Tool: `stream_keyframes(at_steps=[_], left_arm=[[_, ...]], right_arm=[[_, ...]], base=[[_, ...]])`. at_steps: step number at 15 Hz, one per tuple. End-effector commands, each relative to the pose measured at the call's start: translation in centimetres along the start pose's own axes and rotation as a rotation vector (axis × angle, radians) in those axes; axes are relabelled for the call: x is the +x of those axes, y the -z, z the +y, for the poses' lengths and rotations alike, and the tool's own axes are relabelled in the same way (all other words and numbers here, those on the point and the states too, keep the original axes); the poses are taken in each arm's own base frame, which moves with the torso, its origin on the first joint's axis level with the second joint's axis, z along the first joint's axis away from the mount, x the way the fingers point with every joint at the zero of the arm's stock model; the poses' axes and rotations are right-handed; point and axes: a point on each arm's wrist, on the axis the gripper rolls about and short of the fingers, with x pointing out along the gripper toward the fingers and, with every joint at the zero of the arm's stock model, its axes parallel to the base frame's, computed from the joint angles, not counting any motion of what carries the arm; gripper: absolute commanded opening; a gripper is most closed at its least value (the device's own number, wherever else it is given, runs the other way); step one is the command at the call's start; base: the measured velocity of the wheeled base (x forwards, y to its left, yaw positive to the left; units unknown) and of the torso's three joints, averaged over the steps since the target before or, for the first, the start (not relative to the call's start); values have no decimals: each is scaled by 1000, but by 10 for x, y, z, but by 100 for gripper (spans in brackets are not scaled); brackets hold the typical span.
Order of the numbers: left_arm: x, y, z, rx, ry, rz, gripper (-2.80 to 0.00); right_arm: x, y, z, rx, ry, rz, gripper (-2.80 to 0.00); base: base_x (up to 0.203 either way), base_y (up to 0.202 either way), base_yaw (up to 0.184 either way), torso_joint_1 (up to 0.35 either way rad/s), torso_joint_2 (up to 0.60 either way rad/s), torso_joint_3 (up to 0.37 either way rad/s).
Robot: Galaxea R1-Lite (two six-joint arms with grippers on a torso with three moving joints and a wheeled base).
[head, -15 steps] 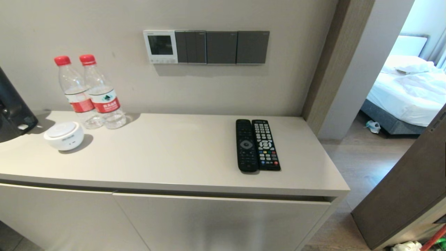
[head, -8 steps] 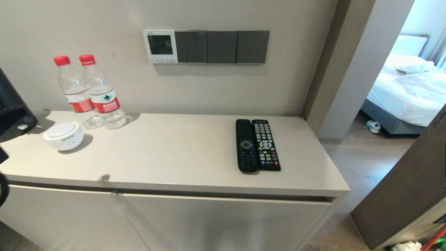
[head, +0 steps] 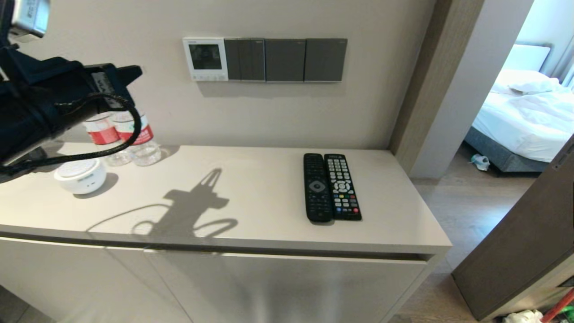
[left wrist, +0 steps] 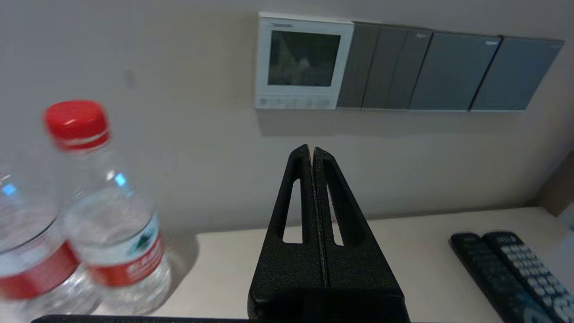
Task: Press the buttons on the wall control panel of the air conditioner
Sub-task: Turn on the central air conditioner
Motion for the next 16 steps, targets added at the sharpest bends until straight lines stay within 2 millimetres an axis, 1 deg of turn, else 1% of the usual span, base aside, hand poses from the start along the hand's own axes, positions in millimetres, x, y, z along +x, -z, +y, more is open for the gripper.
stream_keyframes(at_steps=[1, 3, 5, 6, 8, 9, 11, 14, 16], left_arm=[[37, 18, -7, -11, 22, 47, -280], [65, 18, -16, -27, 42, 28, -280], [86, 10, -23, -46, 59, -4, -280], [96, 10, -28, -60, 72, -2, -280], [116, 22, -35, -72, 84, 27, -280], [124, 27, -36, -74, 85, 32, -280], [137, 30, -39, -75, 88, 27, -280], [156, 42, -44, -75, 97, 43, -280], [164, 45, -44, -75, 95, 42, -280]], right_arm=[[0, 0, 0, 1, 0, -3, -280], [0, 0, 0, 1, 0, -3, -280], [0, 0, 0, 0, 0, -3, -280], [0, 0, 0, 0, 0, -3, -280], [0, 0, 0, 0, 0, -3, -280], [0, 0, 0, 1, -1, -3, -280], [0, 0, 0, 0, -2, -3, -280], [0, 0, 0, 1, -2, -3, -280], [0, 0, 0, 0, -2, -3, -280]], base=[[0, 0, 0, 0, 0, 0], [0, 0, 0, 0, 0, 0], [0, 0, 0, 0, 0, 0], [0, 0, 0, 0, 0, 0], [0, 0, 0, 0, 0, 0], [0, 0, 0, 0, 0, 0], [0, 0, 0, 0, 0, 0], [0, 0, 0, 0, 0, 0], [0, 0, 0, 0, 0, 0]])
